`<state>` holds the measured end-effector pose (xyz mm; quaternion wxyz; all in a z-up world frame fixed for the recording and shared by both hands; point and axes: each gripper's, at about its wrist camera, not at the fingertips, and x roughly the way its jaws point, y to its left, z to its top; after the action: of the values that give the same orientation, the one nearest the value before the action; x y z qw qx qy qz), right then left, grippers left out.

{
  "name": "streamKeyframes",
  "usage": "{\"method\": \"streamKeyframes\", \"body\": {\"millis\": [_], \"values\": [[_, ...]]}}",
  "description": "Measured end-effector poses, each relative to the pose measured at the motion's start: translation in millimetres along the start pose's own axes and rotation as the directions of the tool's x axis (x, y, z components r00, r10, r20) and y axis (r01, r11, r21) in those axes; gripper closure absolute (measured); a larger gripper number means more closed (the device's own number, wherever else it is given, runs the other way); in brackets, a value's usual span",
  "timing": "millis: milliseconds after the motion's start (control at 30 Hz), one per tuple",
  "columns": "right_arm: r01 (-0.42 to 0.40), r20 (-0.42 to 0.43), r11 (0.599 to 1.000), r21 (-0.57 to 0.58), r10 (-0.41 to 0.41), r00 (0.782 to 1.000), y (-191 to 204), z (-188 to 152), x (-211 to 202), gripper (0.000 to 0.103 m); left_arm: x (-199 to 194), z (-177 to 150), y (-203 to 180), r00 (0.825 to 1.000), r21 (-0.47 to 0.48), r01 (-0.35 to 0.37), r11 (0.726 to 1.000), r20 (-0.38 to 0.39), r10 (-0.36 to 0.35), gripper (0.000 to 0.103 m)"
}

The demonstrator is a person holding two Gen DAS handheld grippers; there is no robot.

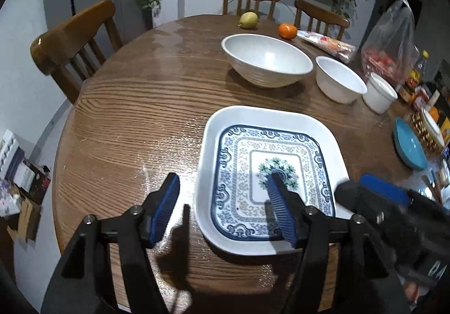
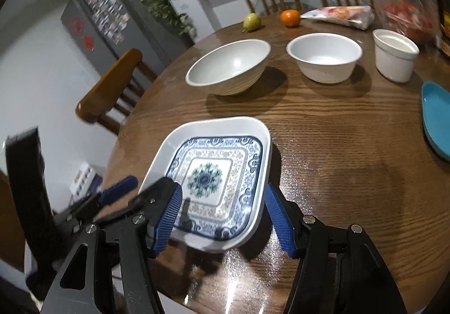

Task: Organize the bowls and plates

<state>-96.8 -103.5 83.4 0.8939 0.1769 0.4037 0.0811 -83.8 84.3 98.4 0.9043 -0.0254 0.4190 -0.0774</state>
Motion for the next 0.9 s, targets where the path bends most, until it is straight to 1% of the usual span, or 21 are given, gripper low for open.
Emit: {"method": "streamKeyframes", "body": {"millis": [67, 167, 300, 433, 533, 567, 633, 667, 700, 767, 900], "values": [[-0.009, -0.011, 1.0, -0.011, 0.009, 1.0, 1.4, -0.7, 0.7, 0.04, -0.2, 1.1, 4.6, 1.0, -0.021, -0.002, 1.0, 0.002, 0.002, 0.036], [0.008, -0.009, 1.0, -0.012, -0.008, 1.0, 0.7, 0.6, 4.0, 0.04, 2.2, -0.2, 5.8, 1.0, -0.031, -0.008, 1.0, -0.009, 0.008, 0.036], [0.023, -0.021, 1.0, 0.015, -0.022, 1.0, -6.7, 4.5, 13.5, 0.04, 6.9, -2.7, 5.8, 1.0, -0.036, 0.001, 0.999, -0.024, -0.002, 0.036], [0.008, -0.059, 0.999, 0.045, -0.006, 0.998, -14.1, 7.3, 27.9, 0.04, 14.5, -5.6, 3.0, 0.999, -0.034, 0.014, 0.999, -0.047, -0.016, 0.038], [-0.018, -0.077, 0.998, 0.054, 0.023, 0.997, -16.8, 6.6, 36.0, 0.04, 19.7, -8.0, 2.9, 0.997, -0.039, 0.04, 0.998, -0.062, -0.043, 0.051], [-0.03, -0.082, 0.998, 0.056, 0.035, 0.996, -17.1, 6.0, 39.5, 0.04, 19.4, -8.8, 3.4, 0.997, -0.046, 0.058, 0.997, -0.051, -0.06, 0.056], [-0.036, -0.074, 0.998, 0.059, 0.04, 0.996, -19.1, 5.5, 41.8, 0.047, 18.5, -10.0, 3.0, 0.997, -0.049, 0.056, 0.997, -0.045, -0.058, 0.057], [-0.005, -0.066, 0.999, 0.039, 0.007, 0.998, -18.0, 5.4, 41.9, 0.054, 17.9, -10.7, 2.1, 0.997, -0.052, 0.056, 0.997, -0.045, -0.058, 0.057], [0.021, -0.059, 0.999, 0.026, -0.019, 0.998, -16.9, 5.0, 42.2, 0.059, 17.1, -11.4, 0.9, 0.997, -0.053, 0.054, 0.997, -0.047, -0.056, 0.057], [0.051, -0.041, 0.999, 0.013, -0.051, 0.998, -17.2, 4.4, 41.6, 0.063, 15.0, -13.3, -2.3, 0.998, -0.053, 0.047, 0.997, -0.044, -0.05, 0.057], [0.074, -0.017, 0.997, 0.003, -0.074, 0.997, -22.3, 4.6, 36.3, 0.064, 11.4, -14.6, -10.3, 0.998, -0.056, 0.056, 0.997, -0.034, -0.058, 0.057]]}}
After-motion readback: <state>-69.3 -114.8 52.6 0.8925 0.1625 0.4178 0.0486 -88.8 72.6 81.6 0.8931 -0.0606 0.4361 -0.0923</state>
